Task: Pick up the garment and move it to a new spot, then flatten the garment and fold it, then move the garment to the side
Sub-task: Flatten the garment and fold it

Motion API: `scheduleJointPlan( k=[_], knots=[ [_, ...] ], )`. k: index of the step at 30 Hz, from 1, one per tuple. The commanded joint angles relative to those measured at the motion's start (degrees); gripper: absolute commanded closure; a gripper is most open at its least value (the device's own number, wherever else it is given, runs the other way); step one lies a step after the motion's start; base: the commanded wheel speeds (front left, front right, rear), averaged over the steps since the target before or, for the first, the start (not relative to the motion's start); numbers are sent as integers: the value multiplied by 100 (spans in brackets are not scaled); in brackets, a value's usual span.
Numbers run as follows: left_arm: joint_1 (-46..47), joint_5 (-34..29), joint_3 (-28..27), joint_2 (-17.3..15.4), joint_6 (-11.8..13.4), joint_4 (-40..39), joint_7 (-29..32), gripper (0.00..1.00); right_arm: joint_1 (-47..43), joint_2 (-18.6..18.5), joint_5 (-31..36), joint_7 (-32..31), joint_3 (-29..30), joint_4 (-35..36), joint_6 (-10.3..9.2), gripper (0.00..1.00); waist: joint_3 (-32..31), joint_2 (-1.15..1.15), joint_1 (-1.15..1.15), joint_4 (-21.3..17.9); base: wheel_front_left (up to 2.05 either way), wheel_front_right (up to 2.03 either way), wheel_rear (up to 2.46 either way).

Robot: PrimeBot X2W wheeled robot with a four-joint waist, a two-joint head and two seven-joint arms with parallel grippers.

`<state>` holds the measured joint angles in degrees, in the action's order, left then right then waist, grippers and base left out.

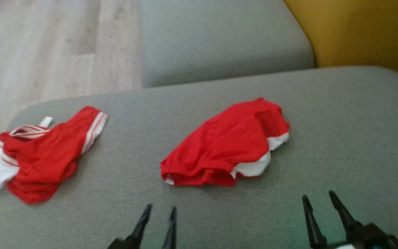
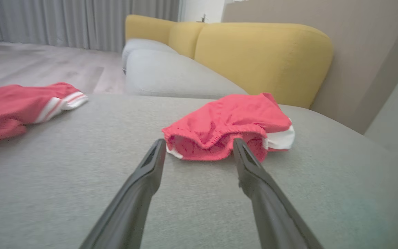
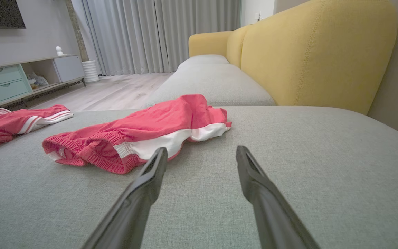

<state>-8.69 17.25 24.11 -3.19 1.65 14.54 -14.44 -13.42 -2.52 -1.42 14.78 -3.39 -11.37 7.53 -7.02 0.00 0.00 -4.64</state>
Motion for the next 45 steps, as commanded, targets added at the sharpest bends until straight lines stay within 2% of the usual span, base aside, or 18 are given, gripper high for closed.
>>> scheduleJointPlan(
  k=[1,5,10,17,22,26,27,29,30,32,36,40,42,45],
  knots=[
    [488,126,-15,31,-108,-21,-56,0,439,-36,38,22,-167,191,-4,0,249,0,0,-227,0,0,0],
    [1034,890,562,31,-499,513,-56,0,621,-53,46,22,-320,193,-4,0,543,0,0,-530,0,0,0],
    [1792,1950,1397,31,-765,1138,-56,0,805,-114,31,22,-456,200,-4,0,838,0,0,-879,0,0,0],
    [2857,2822,2163,31,-824,1861,-56,0,1095,-132,5,22,-502,230,-4,0,1313,0,0,-1345,0,0,0],
    [3366,3076,2191,31,-694,2288,-56,0,1214,-117,1,22,-472,221,-4,0,1533,0,0,-1594,0,0,0],
    [3561,3161,2145,31,-694,2526,-56,0,1252,-99,-8,22,-451,214,-4,0,1622,0,0,-1712,0,0,0],
    [3589,3162,2128,31,-689,2576,-56,11,1255,-94,-6,22,-448,213,-4,0,1633,0,0,-1729,0,0,0],
    [3623,3181,2079,31,-692,2628,-56,44,1257,-85,-7,22,-432,213,-4,0,1647,0,0,-1752,0,0,0],
    [3633,3182,2047,31,-695,2637,-56,56,1258,-80,-7,22,-425,214,-4,0,1650,0,0,-1757,0,0,0],
    [3663,3100,1925,31,-688,2569,-56,100,1252,-73,-4,22,-397,225,-4,0,1658,0,0,-1739,0,0,0],
    [3614,2959,1820,31,-718,2379,-56,100,1225,-62,10,22,-315,245,-4,0,1651,0,0,-1584,0,0,0],
    [3417,3380,1821,31,-831,1950,-56,100,1159,-55,4,22,-226,263,-4,0,1621,0,0,-1264,0,0,0],
    [3386,3305,1784,5,-854,1732,-56,100,1123,-52,-1,22,-179,267,-4,0,1603,0,0,-1032,0,0,0],
    [3271,3098,1737,-347,-861,1337,-56,100,1075,-49,-3,22,-139,279,-4,0,1559,0,0,-645,0,0,0]
  ],
)
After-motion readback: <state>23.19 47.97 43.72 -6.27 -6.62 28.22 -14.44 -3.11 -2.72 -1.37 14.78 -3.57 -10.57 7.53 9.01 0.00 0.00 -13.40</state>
